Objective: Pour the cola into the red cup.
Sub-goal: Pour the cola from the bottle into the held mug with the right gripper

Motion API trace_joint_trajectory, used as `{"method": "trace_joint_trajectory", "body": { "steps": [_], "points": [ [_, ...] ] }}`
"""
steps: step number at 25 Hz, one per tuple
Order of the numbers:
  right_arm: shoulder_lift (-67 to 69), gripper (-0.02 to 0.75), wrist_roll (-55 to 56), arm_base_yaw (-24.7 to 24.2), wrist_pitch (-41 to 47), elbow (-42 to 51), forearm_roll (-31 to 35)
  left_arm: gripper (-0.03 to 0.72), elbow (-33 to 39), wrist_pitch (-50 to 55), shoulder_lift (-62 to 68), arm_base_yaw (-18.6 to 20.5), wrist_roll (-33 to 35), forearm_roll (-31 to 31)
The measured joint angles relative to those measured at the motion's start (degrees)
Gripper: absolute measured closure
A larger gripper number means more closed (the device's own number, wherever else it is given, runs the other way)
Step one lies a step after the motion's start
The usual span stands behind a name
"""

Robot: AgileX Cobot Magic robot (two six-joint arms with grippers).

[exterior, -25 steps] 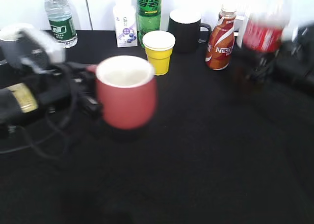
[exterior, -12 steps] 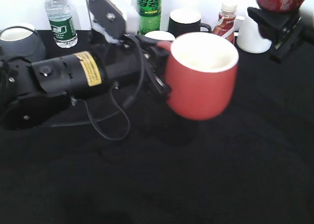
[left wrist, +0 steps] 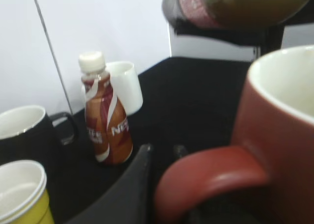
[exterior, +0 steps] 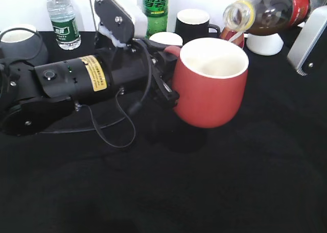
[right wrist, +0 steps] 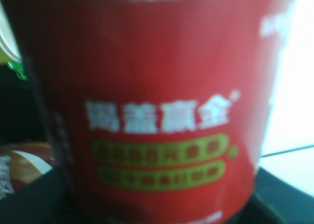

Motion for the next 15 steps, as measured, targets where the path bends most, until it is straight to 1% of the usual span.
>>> {"method": "trace_joint_trajectory", "body": {
  "steps": [3,9,15],
  "points": [
    [0.0,0.299,-5.3,0.0,-0.6,0.0,2.1,0.611,0.0,0.6,0.0,0.0,0.0,0.0],
    [0.0,0.299,-11.2,0.0,-0.8,0.0,2.2,0.611,0.0,0.7,0.0,0.0,0.0,0.0],
    [0.0,0.299,-13.7,0.0,-1.3,0.0,3.3,0.611,0.0,0.8,0.0,0.0,0.0,0.1]
  ]
}}
